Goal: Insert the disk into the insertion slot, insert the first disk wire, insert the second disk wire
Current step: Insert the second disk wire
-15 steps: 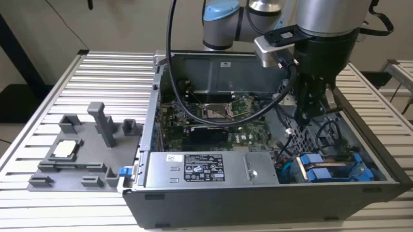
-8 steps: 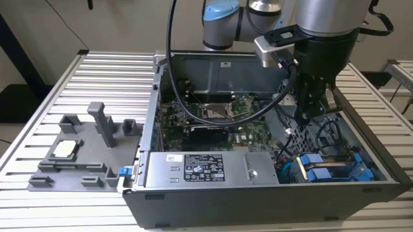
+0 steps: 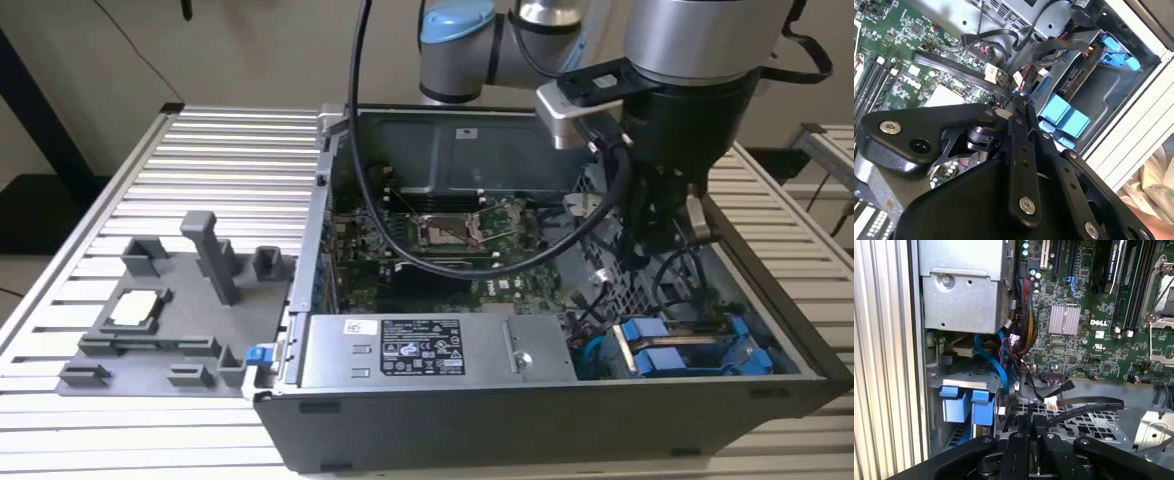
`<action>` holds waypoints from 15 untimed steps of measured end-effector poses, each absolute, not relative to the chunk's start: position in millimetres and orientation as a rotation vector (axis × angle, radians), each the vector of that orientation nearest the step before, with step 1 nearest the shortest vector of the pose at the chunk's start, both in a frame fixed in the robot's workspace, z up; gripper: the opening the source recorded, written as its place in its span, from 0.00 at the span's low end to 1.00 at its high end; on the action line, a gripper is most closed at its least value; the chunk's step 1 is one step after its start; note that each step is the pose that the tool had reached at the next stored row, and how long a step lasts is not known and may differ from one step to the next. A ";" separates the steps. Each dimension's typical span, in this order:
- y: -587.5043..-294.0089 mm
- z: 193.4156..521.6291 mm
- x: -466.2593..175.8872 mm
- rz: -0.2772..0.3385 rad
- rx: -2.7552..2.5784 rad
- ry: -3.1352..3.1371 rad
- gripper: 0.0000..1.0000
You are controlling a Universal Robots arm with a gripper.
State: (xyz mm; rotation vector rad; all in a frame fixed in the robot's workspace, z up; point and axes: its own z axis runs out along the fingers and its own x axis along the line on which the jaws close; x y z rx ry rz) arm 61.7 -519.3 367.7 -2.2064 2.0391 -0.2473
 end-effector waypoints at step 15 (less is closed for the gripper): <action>-551.8 367.4 76.7 -0.230 -2.215 2.048 0.16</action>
